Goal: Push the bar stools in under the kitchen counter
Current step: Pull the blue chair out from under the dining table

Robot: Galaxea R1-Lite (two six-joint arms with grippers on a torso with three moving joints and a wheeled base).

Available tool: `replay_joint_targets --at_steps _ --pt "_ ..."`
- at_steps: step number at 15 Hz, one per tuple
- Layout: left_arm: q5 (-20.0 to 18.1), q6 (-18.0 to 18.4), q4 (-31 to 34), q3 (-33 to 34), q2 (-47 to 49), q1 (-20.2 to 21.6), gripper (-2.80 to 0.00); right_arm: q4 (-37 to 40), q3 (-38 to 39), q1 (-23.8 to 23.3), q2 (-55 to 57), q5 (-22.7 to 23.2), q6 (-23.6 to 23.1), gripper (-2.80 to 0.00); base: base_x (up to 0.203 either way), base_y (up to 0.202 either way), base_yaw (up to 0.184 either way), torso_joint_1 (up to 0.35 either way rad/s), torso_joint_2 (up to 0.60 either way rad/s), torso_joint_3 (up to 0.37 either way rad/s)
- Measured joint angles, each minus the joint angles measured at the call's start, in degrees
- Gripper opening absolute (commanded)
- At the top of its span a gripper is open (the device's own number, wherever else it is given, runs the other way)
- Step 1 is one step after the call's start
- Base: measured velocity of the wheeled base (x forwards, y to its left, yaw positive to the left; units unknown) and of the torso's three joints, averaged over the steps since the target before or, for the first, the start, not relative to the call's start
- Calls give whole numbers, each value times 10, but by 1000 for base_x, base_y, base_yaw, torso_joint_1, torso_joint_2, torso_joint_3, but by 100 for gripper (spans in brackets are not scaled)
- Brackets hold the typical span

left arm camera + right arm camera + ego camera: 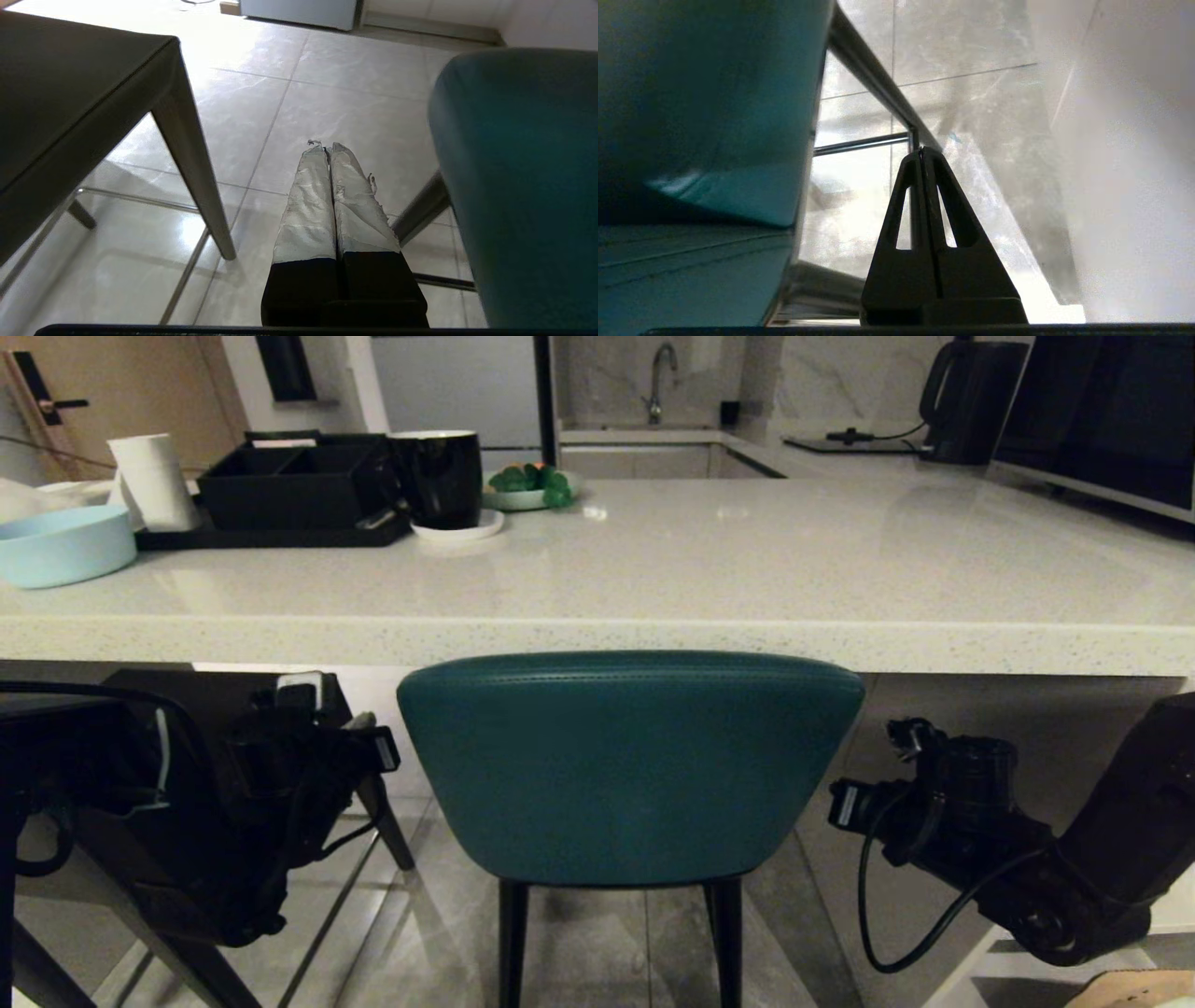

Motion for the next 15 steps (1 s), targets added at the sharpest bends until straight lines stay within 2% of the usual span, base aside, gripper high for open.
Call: replay_joint_targets --at_steps 6,15 --pt "22 0 1 -30 3 -6 -280 1 -67 -15 22 -3 0 -280 0 0 0 0 0 0" --pt "54 1 4 -114 52 -18 -280 5 -214 24 86 -4 3 -280 0 0 0 0 0 0"
